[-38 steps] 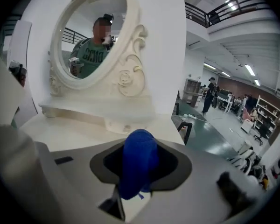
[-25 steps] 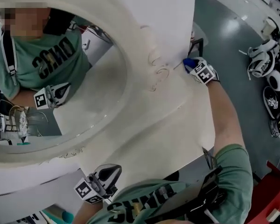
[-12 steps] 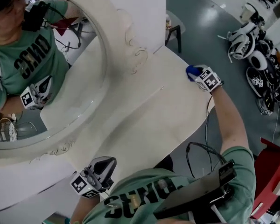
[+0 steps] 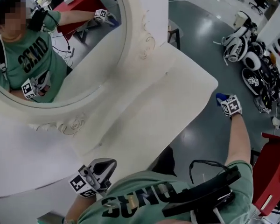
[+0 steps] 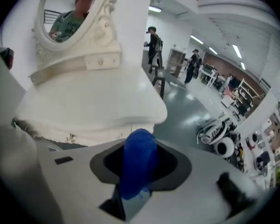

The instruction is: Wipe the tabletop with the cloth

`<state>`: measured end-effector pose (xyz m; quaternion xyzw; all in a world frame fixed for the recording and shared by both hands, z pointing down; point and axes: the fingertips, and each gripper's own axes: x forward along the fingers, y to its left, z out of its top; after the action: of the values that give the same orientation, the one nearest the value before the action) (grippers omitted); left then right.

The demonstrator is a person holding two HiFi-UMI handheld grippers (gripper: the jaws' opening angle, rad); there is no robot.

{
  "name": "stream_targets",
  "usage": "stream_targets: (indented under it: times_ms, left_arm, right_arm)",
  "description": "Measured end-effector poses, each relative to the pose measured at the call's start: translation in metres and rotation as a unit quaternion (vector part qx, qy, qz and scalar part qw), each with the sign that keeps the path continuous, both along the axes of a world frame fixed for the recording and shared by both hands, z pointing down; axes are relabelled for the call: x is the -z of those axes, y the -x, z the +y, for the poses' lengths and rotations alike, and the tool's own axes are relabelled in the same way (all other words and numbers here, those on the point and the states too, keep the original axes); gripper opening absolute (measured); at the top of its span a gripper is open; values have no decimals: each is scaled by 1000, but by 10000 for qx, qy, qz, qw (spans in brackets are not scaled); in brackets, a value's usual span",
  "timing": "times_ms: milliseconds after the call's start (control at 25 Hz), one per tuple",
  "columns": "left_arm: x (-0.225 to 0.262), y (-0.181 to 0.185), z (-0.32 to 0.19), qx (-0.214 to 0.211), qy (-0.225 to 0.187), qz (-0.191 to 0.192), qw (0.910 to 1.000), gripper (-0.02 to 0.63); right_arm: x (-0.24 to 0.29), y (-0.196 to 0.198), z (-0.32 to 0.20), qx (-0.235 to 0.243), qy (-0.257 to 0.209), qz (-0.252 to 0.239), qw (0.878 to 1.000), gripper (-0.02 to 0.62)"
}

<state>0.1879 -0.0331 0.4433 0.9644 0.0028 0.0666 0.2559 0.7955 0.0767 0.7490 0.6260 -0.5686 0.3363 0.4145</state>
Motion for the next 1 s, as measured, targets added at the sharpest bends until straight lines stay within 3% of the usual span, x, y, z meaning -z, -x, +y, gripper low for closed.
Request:
stream_targets:
  times_ms: [40, 200, 320, 440, 560, 720, 880, 1000]
  left_arm:
    - [6, 3, -1, 50, -47, -7, 10000, 8]
    - [12, -21, -47, 224, -53, -22, 9997, 9]
    - [1, -58, -67, 442, -16, 24, 9990, 9]
    - [0, -81, -55, 828, 8, -105, 9965, 9]
    - [11, -97, -52, 1107, 37, -361, 9932, 9]
    - [9, -113, -88, 1304, 123, -591, 9896, 9]
    - [7, -113, -89, 1481, 222, -693, 9863, 9]
    - [5, -112, -90, 1475, 201, -677, 9865, 9]
  right_arm:
    - [19, 1, -27, 124, -312, 41, 9994, 126]
    - [66, 25, -194, 1407, -1088, 52, 9840, 126]
    - [71, 40, -306, 2235, -1424, -201, 9640, 127]
    - [67, 60, -375, 2882, -1509, -425, 9447, 127]
    - [63, 80, -426, 3382, -1432, -651, 9278, 127]
    - [41, 94, -483, 3717, -1321, -1129, 9120, 127]
    - [22, 121, -483, 4278, -1104, -1269, 8881, 126]
    - [24, 126, -476, 4478, -1086, -1159, 8799, 126]
